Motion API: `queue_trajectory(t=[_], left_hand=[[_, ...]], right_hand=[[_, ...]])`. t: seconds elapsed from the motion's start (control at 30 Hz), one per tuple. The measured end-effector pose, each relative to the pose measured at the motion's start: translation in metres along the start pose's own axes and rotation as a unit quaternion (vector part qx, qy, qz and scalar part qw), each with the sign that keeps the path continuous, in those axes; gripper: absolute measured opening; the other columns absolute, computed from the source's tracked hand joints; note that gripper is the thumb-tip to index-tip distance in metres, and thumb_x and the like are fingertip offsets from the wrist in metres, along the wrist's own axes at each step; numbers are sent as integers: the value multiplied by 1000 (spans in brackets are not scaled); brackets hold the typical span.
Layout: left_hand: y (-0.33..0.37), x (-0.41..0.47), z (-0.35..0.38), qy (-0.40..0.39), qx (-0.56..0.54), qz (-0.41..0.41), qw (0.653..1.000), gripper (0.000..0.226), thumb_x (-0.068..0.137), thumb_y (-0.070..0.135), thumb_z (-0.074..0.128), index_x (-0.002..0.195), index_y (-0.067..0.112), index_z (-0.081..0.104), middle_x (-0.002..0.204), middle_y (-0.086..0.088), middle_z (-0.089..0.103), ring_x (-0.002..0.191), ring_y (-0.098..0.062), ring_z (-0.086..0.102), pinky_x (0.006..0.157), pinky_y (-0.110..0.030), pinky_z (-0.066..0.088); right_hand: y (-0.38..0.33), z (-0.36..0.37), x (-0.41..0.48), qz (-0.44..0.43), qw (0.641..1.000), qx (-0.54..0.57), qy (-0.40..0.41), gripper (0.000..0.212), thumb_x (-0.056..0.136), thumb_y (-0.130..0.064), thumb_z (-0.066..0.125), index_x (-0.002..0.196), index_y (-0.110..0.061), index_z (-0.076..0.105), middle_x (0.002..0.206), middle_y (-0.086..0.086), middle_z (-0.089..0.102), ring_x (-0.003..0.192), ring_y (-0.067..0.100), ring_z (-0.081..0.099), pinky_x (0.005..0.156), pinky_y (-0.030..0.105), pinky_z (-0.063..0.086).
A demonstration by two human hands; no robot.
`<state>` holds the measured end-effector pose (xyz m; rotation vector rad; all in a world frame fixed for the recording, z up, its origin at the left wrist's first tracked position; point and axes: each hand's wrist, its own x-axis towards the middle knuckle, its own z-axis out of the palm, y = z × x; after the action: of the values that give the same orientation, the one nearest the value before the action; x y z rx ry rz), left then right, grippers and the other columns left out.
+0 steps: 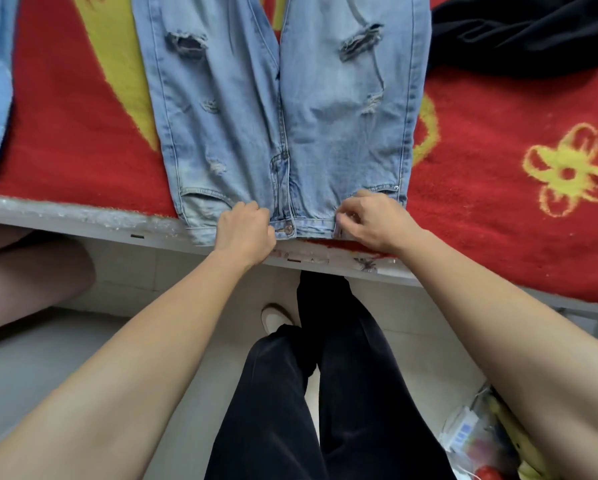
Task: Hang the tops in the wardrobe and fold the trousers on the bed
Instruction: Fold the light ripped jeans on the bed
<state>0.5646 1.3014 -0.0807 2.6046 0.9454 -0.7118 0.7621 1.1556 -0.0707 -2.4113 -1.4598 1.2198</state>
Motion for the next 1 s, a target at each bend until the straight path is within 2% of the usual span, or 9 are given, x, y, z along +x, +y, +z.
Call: queue_trajectory(t=[0.13,0.2,0.33,0.43,0.53,0.67,0.8,0.9,1.0], left_hand=[[12,24,-8,143,-92,61,984,23,86,15,54,105,5,64,107,-14,60,96,-35,55,73,-44,45],[27,36,-9,78,-97,52,991,37,90,20,51,125,9,58,129,-12,53,113,-33,50,84,-45,43],[54,52,-13,-2,-10,-14,1000,41,90,33,45,121,9,57,128,-13,47,115,-33,45,88,-45,40],[73,60,-25,58,-82,-64,993,31,87,30,50,105,9,64,113,-14,53,106,-33,49,84,-44,40],[103,65,-31,119,-167,3,979,21,91,29,55,89,10,63,94,-11,58,90,-31,53,72,-40,38],[164,76,-28,50,-274,49,959,32,94,42,56,81,14,63,87,-4,62,89,-28,57,70,-40,47],[202,93,-20,-20,-192,10,981,52,84,68,56,80,17,65,92,-4,63,97,-27,56,72,-38,44],[206,96,-16,-63,-134,3,989,44,80,57,68,90,14,66,93,-6,63,100,-28,56,67,-36,38],[196,90,-14,-91,-179,-15,979,23,79,35,67,77,14,58,79,-2,55,86,-26,58,61,-33,36]], right_hand=[[26,-22,13,108,974,76,184,30,97,-28,55,123,-18,66,118,9,60,111,29,58,90,40,48],[39,-38,28,159,954,121,226,33,96,-28,55,126,-18,62,122,10,58,114,28,57,96,39,46],[65,-79,68,219,945,183,159,38,98,-38,51,126,-16,62,123,8,66,116,26,60,97,32,42],[77,-107,92,269,912,221,217,47,94,-47,53,130,-17,56,124,4,64,117,22,58,98,31,41],[84,-125,106,298,885,259,245,52,90,-51,59,129,-18,57,118,-5,64,116,16,59,100,27,42],[96,-134,118,262,900,288,197,37,88,-44,65,112,-17,72,113,0,72,109,18,67,101,40,51],[103,-136,121,247,900,323,161,32,84,-42,67,104,-19,73,107,4,74,105,24,69,96,48,54],[104,-139,122,246,900,326,153,34,80,-45,65,104,-22,72,107,1,74,103,22,70,95,49,55],[102,-144,121,241,897,331,167,33,80,-45,65,107,-27,71,106,-6,73,99,15,70,92,43,57]])
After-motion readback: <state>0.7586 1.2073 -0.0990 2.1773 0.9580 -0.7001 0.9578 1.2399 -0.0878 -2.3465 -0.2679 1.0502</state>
